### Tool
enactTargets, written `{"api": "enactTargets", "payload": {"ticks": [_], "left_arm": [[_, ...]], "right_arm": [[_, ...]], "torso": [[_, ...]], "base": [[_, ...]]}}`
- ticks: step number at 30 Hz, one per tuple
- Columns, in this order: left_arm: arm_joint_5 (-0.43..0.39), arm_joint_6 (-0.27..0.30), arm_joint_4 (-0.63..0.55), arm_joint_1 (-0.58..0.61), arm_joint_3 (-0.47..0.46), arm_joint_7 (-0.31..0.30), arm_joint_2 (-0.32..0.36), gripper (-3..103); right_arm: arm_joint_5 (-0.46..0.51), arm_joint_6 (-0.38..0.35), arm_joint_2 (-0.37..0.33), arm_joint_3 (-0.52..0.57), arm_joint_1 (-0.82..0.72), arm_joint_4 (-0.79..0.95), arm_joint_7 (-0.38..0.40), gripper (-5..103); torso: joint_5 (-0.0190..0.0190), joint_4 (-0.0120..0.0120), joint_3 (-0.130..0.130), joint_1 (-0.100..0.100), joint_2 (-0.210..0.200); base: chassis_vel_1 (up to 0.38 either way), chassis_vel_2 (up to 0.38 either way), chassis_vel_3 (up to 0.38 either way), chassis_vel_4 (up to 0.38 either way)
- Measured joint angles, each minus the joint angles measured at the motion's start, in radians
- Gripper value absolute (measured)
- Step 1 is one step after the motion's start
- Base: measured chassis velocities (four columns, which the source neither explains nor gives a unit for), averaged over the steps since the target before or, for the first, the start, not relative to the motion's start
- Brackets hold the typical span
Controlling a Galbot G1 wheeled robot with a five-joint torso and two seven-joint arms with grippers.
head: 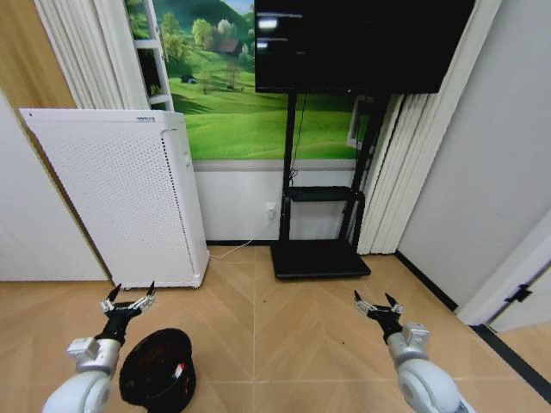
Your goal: Pick up the trash bin and place the garbage on the floor into it.
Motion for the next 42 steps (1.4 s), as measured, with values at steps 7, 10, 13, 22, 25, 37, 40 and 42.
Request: {"api": "enactTargets", "payload": {"ticks": [7, 10, 13, 22, 25, 37, 40, 42], "left_arm": [[0.007, 0.035, 0.005, -0.03, 0.036, -0.011, -0.008, 100], [0.008, 0.038, 0.004, -0.029, 0.036, -0.012, -0.009, 100], [0.008, 0.038, 0.004, -0.028, 0.036, -0.012, -0.009, 100], [0.009, 0.039, 0.004, -0.026, 0.035, -0.013, -0.01, 100], [0.01, 0.039, 0.004, -0.025, 0.035, -0.013, -0.01, 100], [0.01, 0.039, 0.004, -0.025, 0.034, -0.013, -0.01, 100], [0.01, 0.039, 0.004, -0.025, 0.034, -0.013, -0.01, 100], [0.01, 0.039, 0.004, -0.025, 0.034, -0.013, -0.01, 100]], "right_arm": [[0.0, 0.0, 0.0, 0.0, 0.0, 0.0, 0.0, 100], [0.0, 0.0, 0.0, 0.0, 0.0, 0.0, 0.0, 100], [0.0, 0.0, 0.0, 0.0, 0.0, 0.0, 0.0, 100], [0.0, 0.0, 0.0, 0.0, 0.0, 0.0, 0.0, 100], [0.0, 0.0, 0.0, 0.0, 0.0, 0.0, 0.0, 100], [0.0, 0.0, 0.0, 0.0, 0.0, 0.0, 0.0, 100], [0.0, 0.0, 0.0, 0.0, 0.0, 0.0, 0.0, 100], [0.0, 0.0, 0.0, 0.0, 0.0, 0.0, 0.0, 100]], "torso": [[0.0001, 0.0003, 0.0, 0.0, 0.0], [0.0001, 0.0003, 0.0, 0.0, 0.0], [0.0002, 0.0003, 0.0, 0.0, 0.0], [0.0001, 0.0002, 0.008, 0.002, 0.01], [0.0001, 0.0003, 0.017, 0.005, 0.022], [0.0001, 0.0003, 0.053, 0.017, 0.07], [0.0001, 0.0002, 0.061, 0.02, 0.082], [0.0001, 0.0003, 0.071, 0.024, 0.095]], "base": [[0.0, 0.0, 0.0, 0.0], [0.0, 0.0, 0.0, 0.0], [0.0, 0.0, 0.0, 0.0], [0.0, 0.0, 0.0, 0.0], [0.0, 0.0, 0.0, 0.0], [0.0, 0.0, 0.0, 0.0], [0.0, 0.0, 0.0, 0.0], [0.0, 0.0, 0.0, 0.0]]}}
